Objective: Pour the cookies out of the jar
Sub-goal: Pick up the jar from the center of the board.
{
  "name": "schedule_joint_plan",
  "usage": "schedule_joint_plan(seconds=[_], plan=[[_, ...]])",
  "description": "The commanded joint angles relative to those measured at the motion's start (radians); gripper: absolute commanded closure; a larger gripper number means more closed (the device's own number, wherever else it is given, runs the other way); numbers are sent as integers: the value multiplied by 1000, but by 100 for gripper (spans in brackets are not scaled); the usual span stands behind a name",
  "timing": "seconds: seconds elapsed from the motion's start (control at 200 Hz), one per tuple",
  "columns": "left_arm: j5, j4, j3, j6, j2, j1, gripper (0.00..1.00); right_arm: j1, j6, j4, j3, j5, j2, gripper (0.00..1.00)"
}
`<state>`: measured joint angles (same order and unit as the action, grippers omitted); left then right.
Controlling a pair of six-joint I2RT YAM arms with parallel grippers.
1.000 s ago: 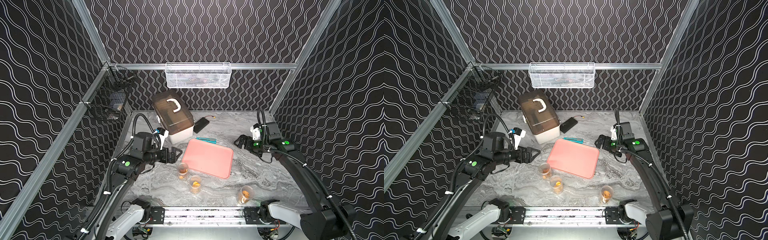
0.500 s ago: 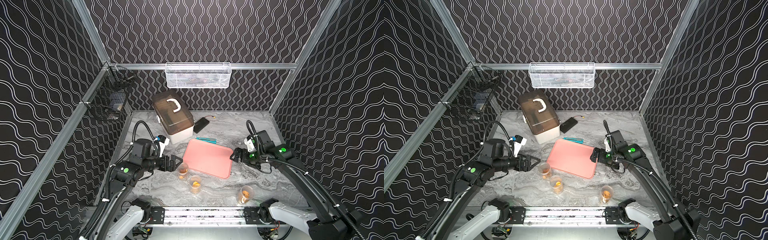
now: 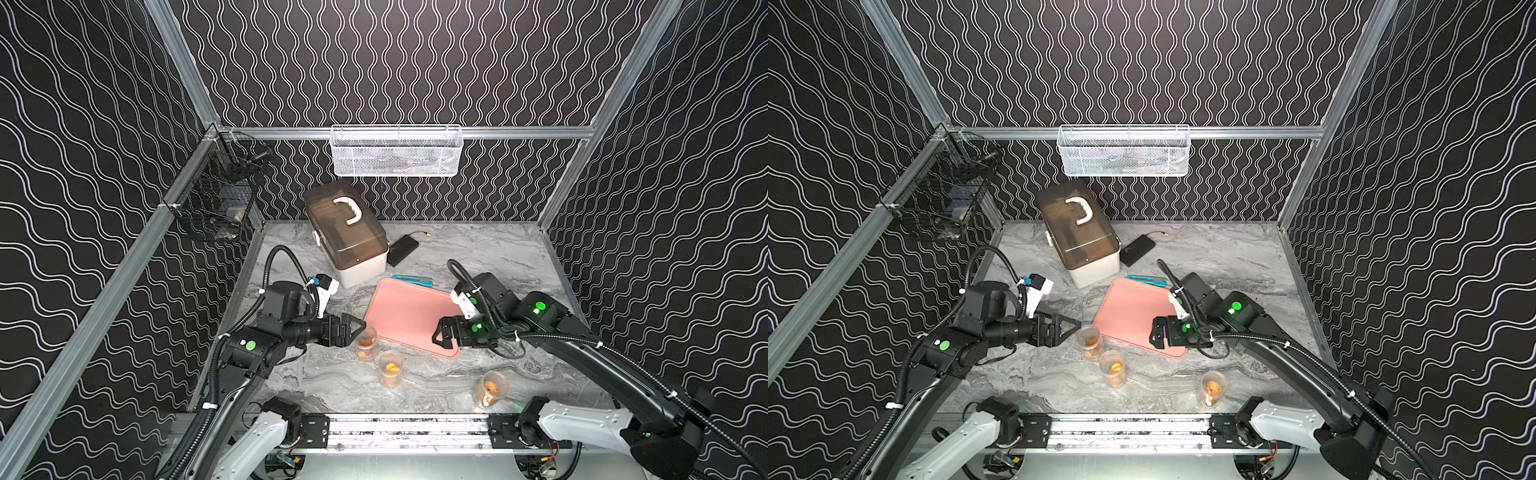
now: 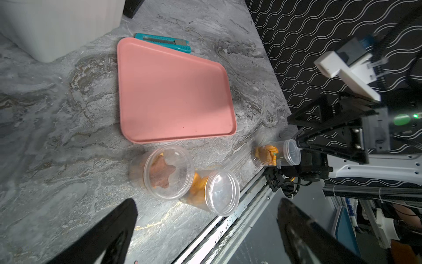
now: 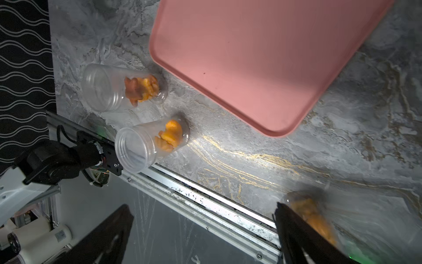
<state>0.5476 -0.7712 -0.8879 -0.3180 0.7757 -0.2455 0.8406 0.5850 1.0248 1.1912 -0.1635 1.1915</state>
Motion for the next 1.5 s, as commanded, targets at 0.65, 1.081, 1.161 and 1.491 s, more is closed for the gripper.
schedule_joint_plan(seconds=[0.65,1.081,1.161,1.491], plan=[[-262,-52,8,-89,-68,-1,1,404,10,22,295,228,490,0],[-256,-48,11,-89,-72,-1,1,410,-5,33,345,240,573,0],[-255,-45,10,-90,-73,-1,1,410,-6,36,353,247,587,0],[-247,-43,11,-87,-70,-1,1,411,2,25,334,272,622,0]])
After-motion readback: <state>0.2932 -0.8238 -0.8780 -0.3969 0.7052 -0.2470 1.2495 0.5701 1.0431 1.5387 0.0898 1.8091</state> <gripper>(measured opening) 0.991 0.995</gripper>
